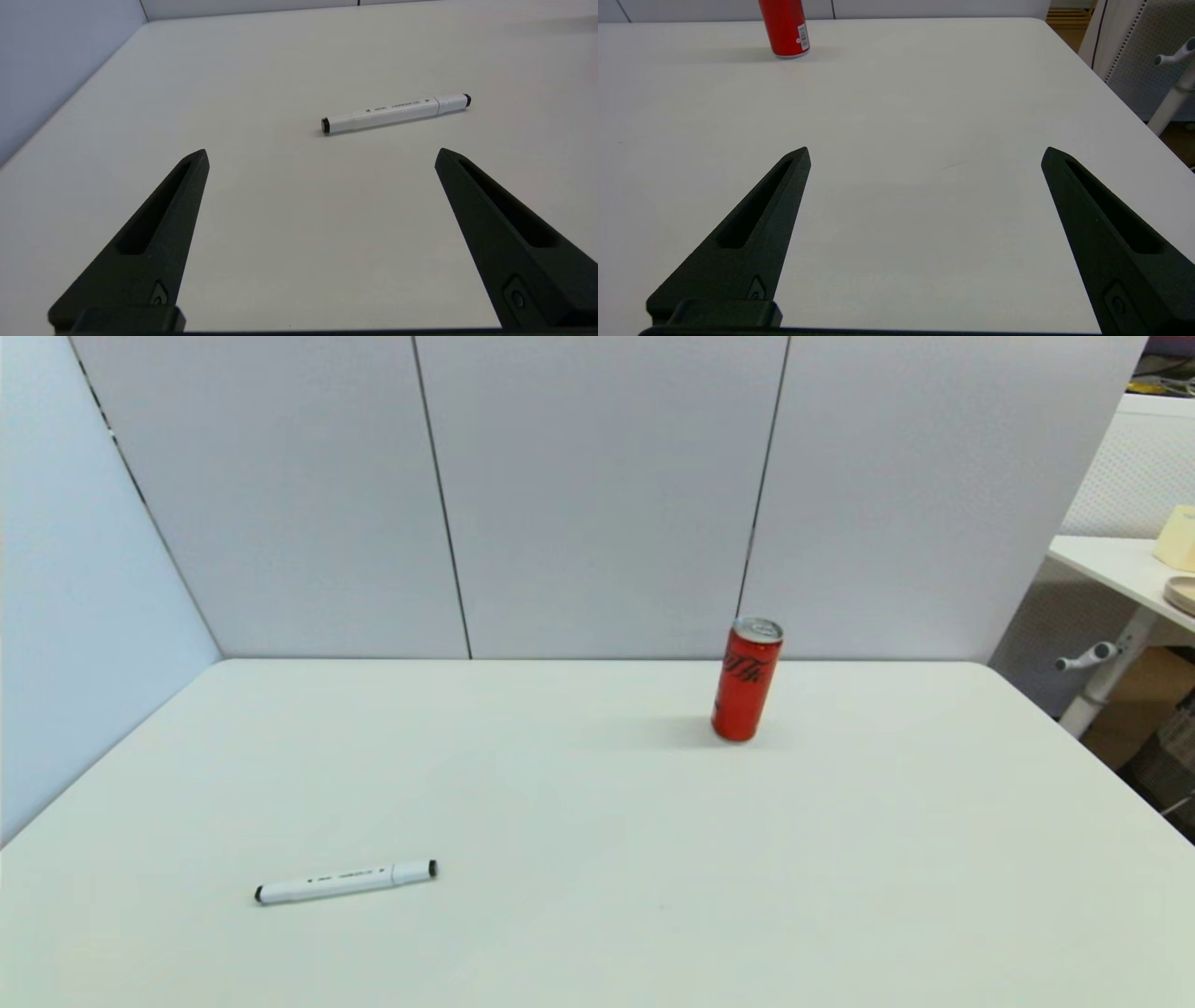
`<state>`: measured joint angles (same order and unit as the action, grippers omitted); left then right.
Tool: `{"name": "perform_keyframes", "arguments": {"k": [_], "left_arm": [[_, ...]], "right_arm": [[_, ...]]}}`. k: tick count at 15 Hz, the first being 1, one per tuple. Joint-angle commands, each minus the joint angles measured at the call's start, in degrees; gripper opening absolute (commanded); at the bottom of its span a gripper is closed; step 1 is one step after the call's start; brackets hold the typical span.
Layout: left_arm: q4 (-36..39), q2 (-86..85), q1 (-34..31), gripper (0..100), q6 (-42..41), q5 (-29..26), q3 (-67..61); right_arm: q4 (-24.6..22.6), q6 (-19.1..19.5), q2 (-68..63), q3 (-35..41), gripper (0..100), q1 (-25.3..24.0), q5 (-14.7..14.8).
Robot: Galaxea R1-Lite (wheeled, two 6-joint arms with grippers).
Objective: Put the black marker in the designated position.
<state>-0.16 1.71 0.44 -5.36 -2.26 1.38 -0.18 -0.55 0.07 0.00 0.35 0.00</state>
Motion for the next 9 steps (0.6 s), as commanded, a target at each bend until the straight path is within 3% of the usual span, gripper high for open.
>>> {"name": "perform_keyframes", "arguments": {"k": [1,9], "left_arm": [[-1.07,17.19,0.09,100,-6.15,-0.29,12.33],[-8.89,60.7,2.81,100,-19.42,-0.65,40.37]], "right_arm": [[0.01,0.11,-0.07,0.0,100,0.0,0.0],[0.01,-0.07,-0.07,0.0,100,0.0,0.0]]}}
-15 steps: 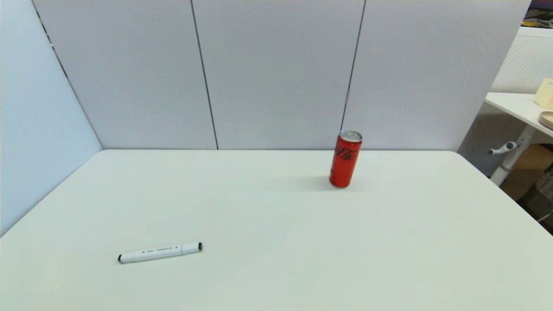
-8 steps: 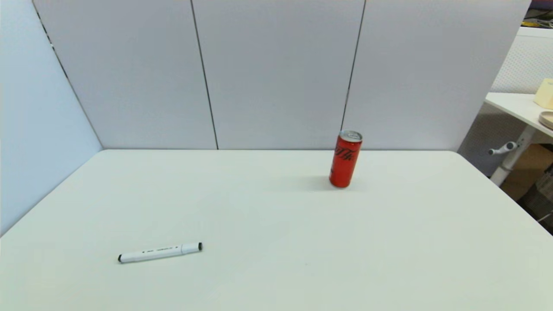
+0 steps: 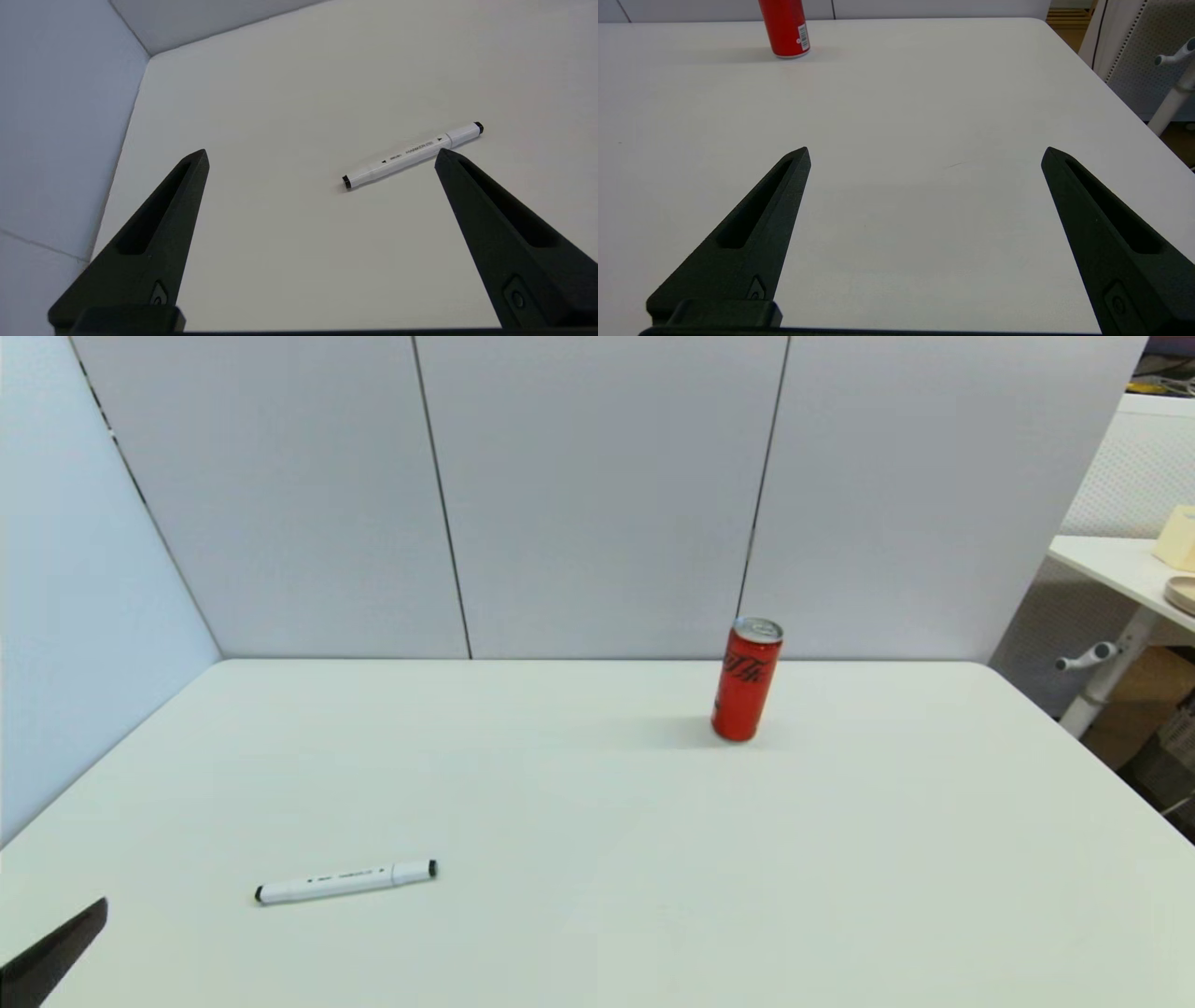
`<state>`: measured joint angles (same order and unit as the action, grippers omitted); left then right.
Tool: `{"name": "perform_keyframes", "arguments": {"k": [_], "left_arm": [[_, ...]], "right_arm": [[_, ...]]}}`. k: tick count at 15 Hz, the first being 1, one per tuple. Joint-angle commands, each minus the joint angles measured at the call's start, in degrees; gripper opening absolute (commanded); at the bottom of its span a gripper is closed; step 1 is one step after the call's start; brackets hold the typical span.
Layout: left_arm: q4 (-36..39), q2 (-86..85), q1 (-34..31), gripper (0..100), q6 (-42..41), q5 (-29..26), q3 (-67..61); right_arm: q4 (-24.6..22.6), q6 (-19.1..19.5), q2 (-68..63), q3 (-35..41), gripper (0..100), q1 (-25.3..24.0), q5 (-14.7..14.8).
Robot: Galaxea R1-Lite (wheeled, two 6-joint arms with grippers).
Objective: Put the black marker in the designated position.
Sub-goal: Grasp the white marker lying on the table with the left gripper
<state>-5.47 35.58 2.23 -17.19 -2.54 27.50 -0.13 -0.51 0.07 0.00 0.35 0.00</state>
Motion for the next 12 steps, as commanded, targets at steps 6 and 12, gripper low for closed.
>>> {"name": "perform_keyframes", "arguments": {"k": [6,12], "left_arm": [[-24.85,53.71,1.28,100,-26.05,-13.28,40.26],[-28.98,62.06,1.11,100,-43.9,-26.29,42.11]], "right_arm": [[-0.04,-0.1,-0.07,0.0,100,0.0,0.0],[-0.04,-0.1,-0.07,0.0,100,0.0,0.0]]}}
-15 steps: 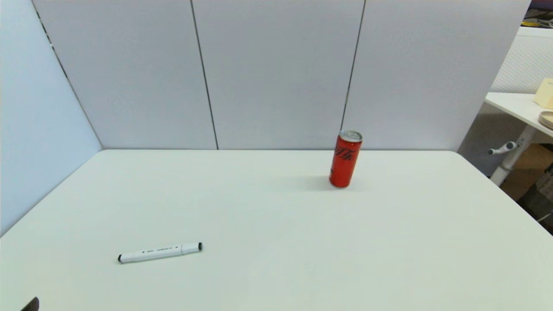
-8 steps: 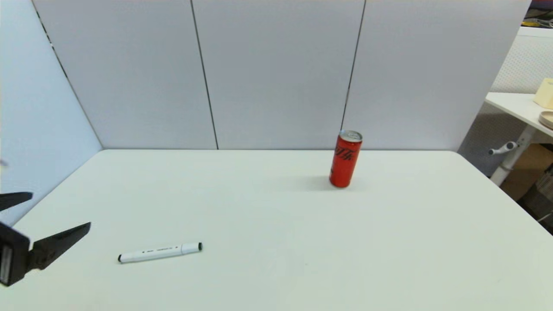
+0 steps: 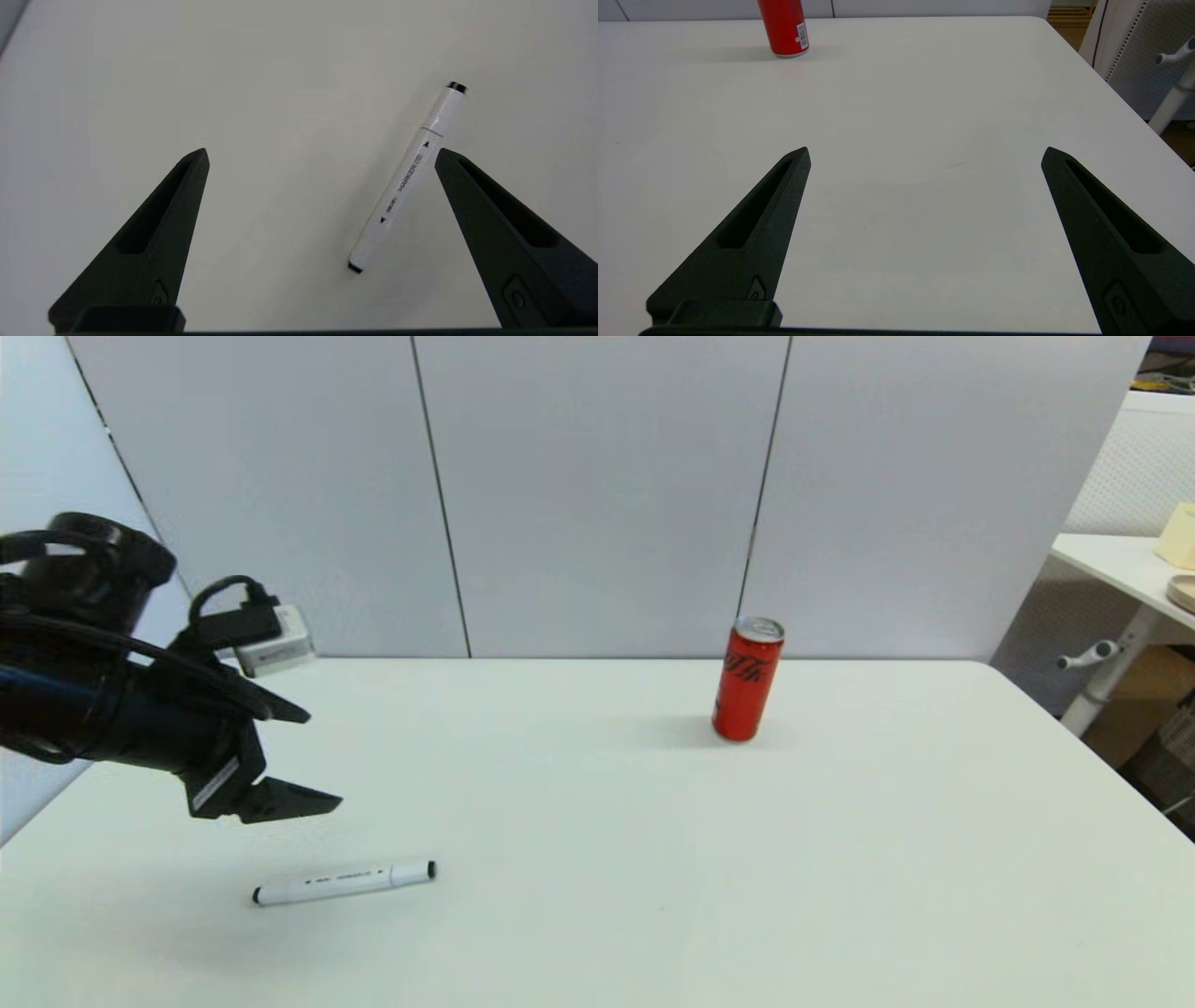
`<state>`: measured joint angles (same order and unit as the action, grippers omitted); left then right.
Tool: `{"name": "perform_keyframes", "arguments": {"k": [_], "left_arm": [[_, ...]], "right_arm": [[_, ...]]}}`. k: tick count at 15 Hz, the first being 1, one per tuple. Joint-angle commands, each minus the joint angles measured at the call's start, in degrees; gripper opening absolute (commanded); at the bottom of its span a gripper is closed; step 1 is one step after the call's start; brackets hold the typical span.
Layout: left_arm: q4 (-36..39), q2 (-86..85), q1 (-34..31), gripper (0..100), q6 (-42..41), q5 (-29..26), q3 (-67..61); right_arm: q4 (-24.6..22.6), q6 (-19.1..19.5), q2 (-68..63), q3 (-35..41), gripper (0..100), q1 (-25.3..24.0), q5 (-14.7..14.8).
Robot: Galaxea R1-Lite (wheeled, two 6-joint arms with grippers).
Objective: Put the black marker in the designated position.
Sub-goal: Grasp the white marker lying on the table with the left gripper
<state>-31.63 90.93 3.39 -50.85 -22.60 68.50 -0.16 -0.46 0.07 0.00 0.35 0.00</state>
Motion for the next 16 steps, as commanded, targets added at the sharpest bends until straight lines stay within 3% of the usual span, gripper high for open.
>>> {"name": "perform_keyframes", "arguments": {"k": [1,6,13,16], "left_arm": [[-4.84,6.72,-0.14,100,-12.7,-7.55,1.2],[-12.49,4.96,-2.16,100,-25.35,-8.25,-1.0],[-10.99,4.52,-2.25,100,-25.53,-7.81,-7.59],[-4.84,6.89,-2.16,100,-25.62,-7.46,-8.56]], "right_arm": [[-0.02,0.02,-0.07,0.0,100,0.0,0.0],[-0.02,-0.15,-0.07,0.0,100,0.0,0.0],[-0.02,-0.15,-0.07,0.0,100,0.0,0.0],[-0.02,-0.15,-0.07,0.0,100,0.0,0.0]]}}
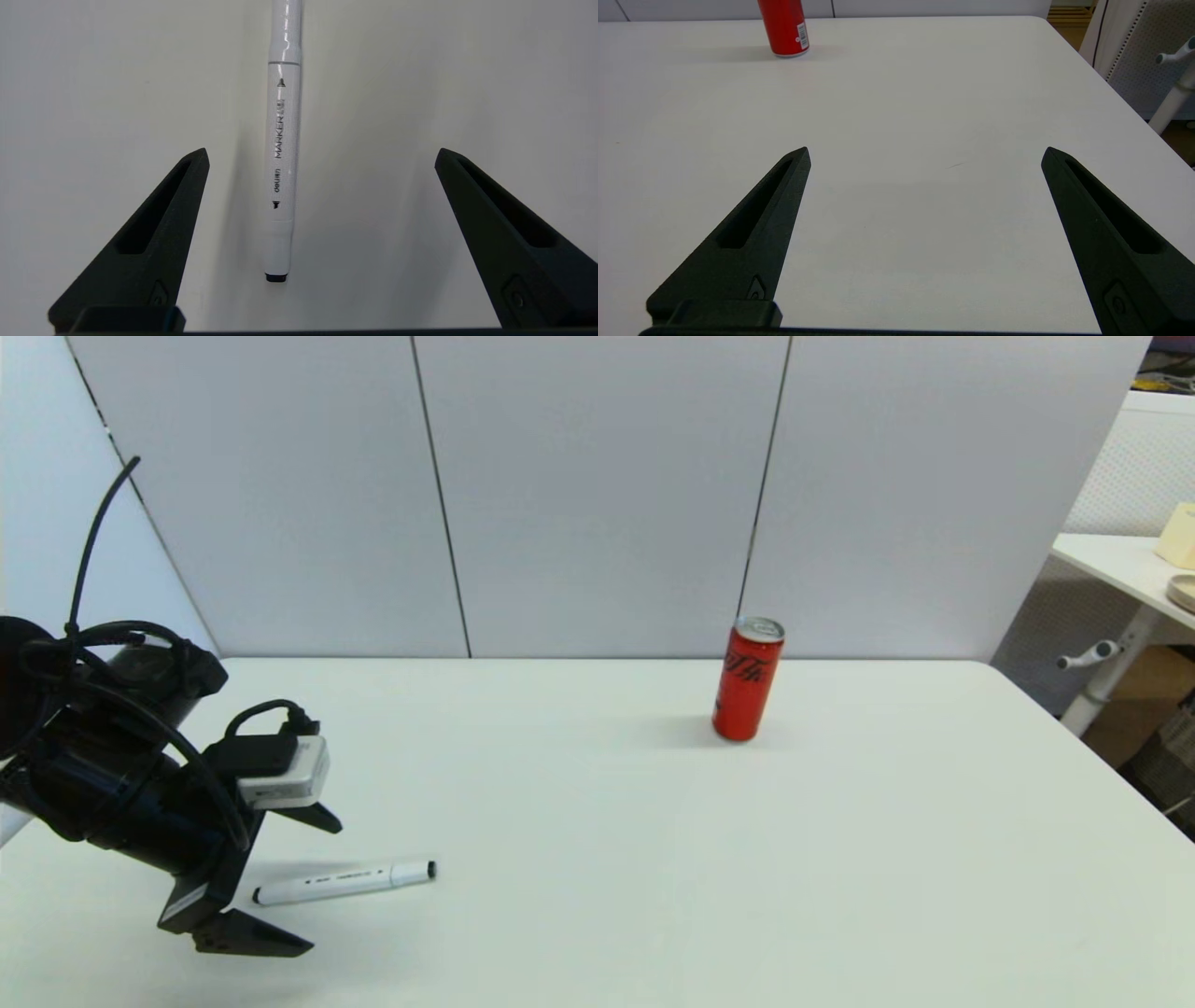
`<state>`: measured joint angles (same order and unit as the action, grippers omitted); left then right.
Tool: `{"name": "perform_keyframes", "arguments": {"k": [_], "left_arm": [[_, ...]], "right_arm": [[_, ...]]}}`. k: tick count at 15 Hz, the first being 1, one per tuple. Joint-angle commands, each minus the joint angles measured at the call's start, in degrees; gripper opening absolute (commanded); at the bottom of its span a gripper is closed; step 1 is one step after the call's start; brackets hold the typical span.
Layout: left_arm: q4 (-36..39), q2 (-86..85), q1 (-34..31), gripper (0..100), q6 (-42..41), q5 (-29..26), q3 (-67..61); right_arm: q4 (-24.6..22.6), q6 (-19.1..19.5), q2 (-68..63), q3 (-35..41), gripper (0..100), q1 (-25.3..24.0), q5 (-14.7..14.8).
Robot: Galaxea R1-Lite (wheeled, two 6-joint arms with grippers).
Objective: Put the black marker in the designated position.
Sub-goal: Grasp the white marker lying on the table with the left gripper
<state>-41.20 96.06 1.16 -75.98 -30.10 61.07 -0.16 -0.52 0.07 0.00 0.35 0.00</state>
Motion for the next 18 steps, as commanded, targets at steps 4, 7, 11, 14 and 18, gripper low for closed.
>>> {"name": "perform_keyframes", "arguments": {"k": [4,7,11,14,18], "left_arm": [[10.35,2.82,0.07,100,0.75,-0.05,-3.86],[10.35,2.9,0.07,100,0.93,-0.49,-3.77],[10.44,3.96,0.07,100,0.93,-1.81,-3.86],[10.44,4.49,0.07,100,0.93,-2.07,-3.77],[10.44,5.19,-0.02,100,0.93,-2.6,-3.86]], "right_arm": [[-0.02,-0.09,-0.07,0.0,100,0.0,0.0],[-0.02,0.08,-0.07,0.0,100,0.0,0.0],[-0.02,-0.09,-0.07,0.0,100,0.0,0.0],[-0.02,-0.09,-0.07,0.0,100,0.0,0.0],[-0.02,-0.09,-0.07,0.0,100,0.0,0.0]]}}
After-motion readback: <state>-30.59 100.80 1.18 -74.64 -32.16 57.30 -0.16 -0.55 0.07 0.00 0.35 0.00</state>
